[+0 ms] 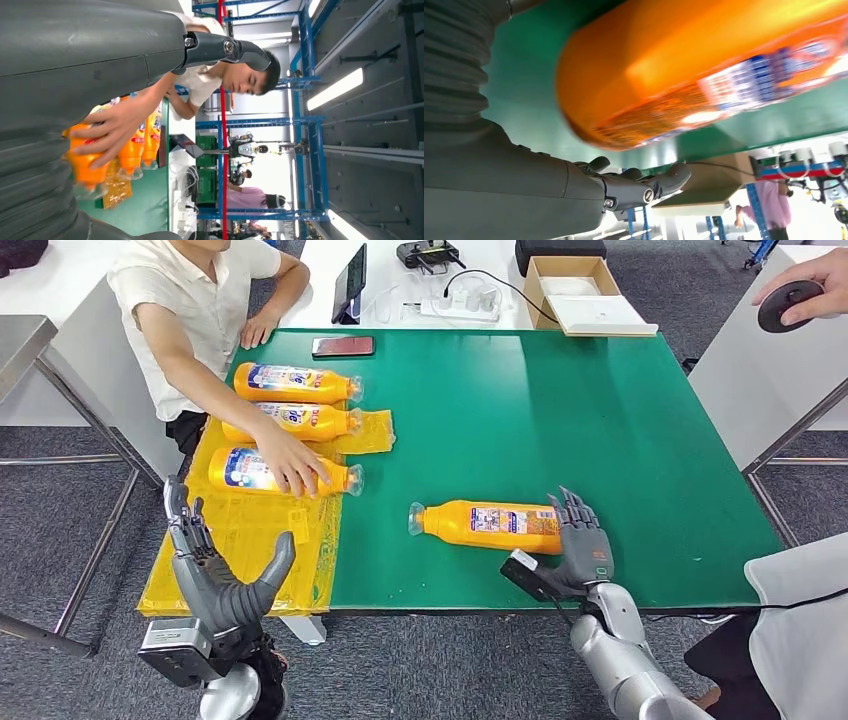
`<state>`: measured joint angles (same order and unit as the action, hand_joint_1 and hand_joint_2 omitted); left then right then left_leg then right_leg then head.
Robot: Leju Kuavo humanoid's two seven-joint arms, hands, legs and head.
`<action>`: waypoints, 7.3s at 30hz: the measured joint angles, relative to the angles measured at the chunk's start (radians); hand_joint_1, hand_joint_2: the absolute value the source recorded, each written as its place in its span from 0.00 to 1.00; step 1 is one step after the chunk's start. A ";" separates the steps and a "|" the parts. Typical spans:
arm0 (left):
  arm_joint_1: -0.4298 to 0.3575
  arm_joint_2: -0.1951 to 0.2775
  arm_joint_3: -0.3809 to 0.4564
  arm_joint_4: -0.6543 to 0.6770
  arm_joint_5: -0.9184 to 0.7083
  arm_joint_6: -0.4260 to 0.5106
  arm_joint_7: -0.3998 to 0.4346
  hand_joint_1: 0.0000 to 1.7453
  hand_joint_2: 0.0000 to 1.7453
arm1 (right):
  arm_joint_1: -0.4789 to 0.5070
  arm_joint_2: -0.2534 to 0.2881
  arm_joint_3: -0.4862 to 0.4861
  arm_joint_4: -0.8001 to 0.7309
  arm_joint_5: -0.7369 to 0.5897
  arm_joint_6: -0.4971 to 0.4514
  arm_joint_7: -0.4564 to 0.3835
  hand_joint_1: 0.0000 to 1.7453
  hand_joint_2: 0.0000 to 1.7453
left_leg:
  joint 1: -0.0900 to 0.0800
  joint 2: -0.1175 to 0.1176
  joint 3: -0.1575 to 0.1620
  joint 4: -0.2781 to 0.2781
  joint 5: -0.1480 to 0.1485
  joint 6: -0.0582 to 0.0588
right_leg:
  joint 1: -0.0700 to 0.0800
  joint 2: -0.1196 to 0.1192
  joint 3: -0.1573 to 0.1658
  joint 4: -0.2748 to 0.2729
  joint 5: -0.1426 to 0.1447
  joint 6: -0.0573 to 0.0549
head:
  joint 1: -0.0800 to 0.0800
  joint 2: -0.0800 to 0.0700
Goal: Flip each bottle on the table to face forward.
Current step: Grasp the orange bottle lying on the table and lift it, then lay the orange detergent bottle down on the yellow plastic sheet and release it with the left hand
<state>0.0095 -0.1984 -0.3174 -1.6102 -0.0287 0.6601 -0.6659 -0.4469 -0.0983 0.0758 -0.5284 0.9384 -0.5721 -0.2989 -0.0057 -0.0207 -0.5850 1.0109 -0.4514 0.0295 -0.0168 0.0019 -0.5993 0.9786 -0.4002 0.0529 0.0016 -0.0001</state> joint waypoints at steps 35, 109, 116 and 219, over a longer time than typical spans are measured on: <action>-0.083 0.018 -0.023 0.119 0.032 -0.114 0.117 0.00 1.00 | -0.160 0.046 0.096 0.126 0.076 0.372 0.257 0.08 1.00 | 0.000 0.009 0.011 0.000 -0.002 0.000 | 0.000 0.006 0.006 -0.002 0.000 0.000 | 0.000 0.000; 0.022 0.032 -0.140 0.133 0.275 -0.517 0.238 0.00 1.00 | 0.075 0.195 0.450 -0.316 -0.562 0.678 -0.163 1.00 1.00 | 0.002 0.005 0.003 0.000 -0.003 0.002 | 0.001 0.005 0.004 -0.005 0.000 0.001 | 0.000 0.000; 0.007 0.027 -0.122 0.161 0.341 -0.531 0.296 0.00 1.00 | 0.048 0.206 0.532 -0.277 -0.559 0.684 -0.146 1.00 1.00 | 0.002 0.005 0.003 0.000 -0.003 0.002 | 0.001 0.005 0.004 -0.005 0.000 0.001 | 0.000 0.000; -0.430 0.163 0.026 0.796 -0.512 -0.598 0.174 0.00 1.00 | 0.312 0.313 0.071 -0.666 -0.888 0.349 -0.368 0.00 0.00 | 0.002 0.005 0.004 0.000 -0.001 0.001 | 0.001 0.005 0.004 -0.002 0.000 0.000 | 0.000 0.000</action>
<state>-0.4208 -0.0354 -0.2914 -0.8146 -0.5412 0.0626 -0.4918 -0.1347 0.2146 0.1465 -1.1946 0.0500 -0.2229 -0.6664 -0.0041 -0.0158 -0.5811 1.0105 -0.4526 0.0300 -0.0157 0.0069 -0.5950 0.9764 -0.3997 0.0533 0.0021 -0.0003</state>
